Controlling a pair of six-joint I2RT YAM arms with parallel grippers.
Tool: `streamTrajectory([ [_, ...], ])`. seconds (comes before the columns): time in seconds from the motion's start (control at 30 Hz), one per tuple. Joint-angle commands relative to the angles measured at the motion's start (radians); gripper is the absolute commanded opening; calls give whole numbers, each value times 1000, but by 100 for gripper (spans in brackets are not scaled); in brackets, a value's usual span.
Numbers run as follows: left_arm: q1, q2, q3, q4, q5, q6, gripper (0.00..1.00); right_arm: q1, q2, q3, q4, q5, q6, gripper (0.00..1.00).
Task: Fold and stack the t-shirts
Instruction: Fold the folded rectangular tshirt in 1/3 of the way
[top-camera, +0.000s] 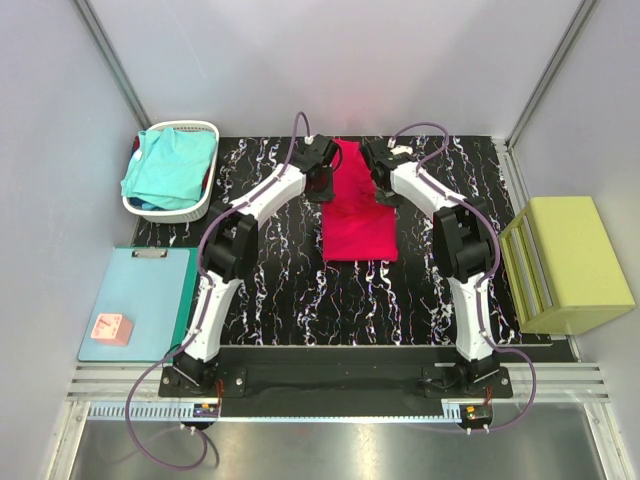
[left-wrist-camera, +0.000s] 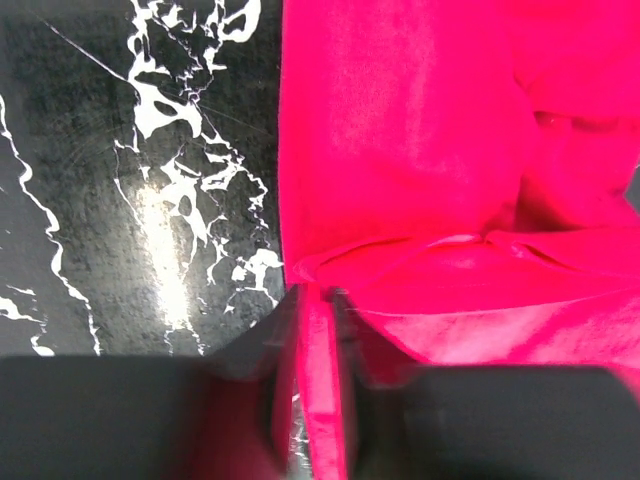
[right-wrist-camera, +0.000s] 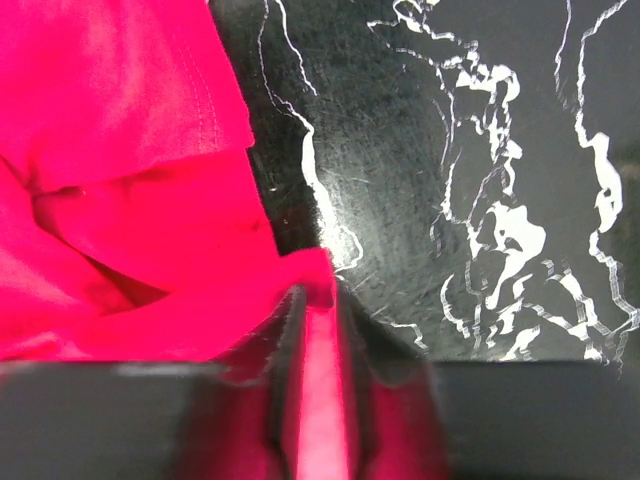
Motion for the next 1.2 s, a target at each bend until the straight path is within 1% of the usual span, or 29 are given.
streamTrajectory([
  [0.0, 3, -46, 32, 17, -5, 3, 35, 0, -50, 16, 48, 9, -16, 37],
  [0.03, -1, -84, 25, 20, -12, 1, 43, 3, -74, -12, 58, 36, -19, 44],
  [0.1, -11, -129, -16, 25, -54, 7, 47, 12, -145, -49, 84, 32, -28, 54],
  [0.13, -18, -173, -36, 31, -63, 9, 49, 24, -165, -79, 84, 33, -28, 57],
  [0.2, -24, -207, -99, 44, -58, -2, 50, 35, -214, -113, 81, 30, -23, 61],
  [0.27, -43, -253, -158, 72, -61, -10, 49, 55, -237, -175, 78, 12, -1, 63],
  [0.3, -52, -265, -220, 81, -60, -16, 49, 61, -259, -202, 76, 6, 12, 63],
  [0.37, -77, -295, -285, 107, -46, -36, 48, 85, -279, -300, 85, -11, 41, 63],
  [0.4, -84, -304, -352, 120, -44, -45, 48, 98, -294, -337, 100, -14, 52, 63],
  [0.43, -104, -324, -389, 152, -31, -53, 48, 105, -299, -401, 108, -26, 61, 63],
  [0.5, -124, -334, -478, 181, -28, -73, 47, 128, -308, -457, 134, -46, 89, 62],
  [0.53, -142, -338, -500, 204, -22, -77, 47, 133, -308, -500, 140, -55, 98, 62],
  [0.6, -156, -333, -541, 218, -15, -83, 46, 144, -306, -532, 159, -63, 113, 62],
  [0.7, -170, -327, -569, 241, -15, -86, 44, 148, -311, -566, 176, -57, 115, 61],
  [0.93, -170, -318, -569, 259, -15, -70, 44, 148, -294, -549, 170, -62, 113, 61],
  [1.03, -170, -324, -598, 259, -2, -82, 43, 150, -294, -578, 165, -91, 133, 59],
  [1.17, -176, -342, -675, 259, 17, -99, 40, 161, -319, -636, 157, -103, 153, 57],
])
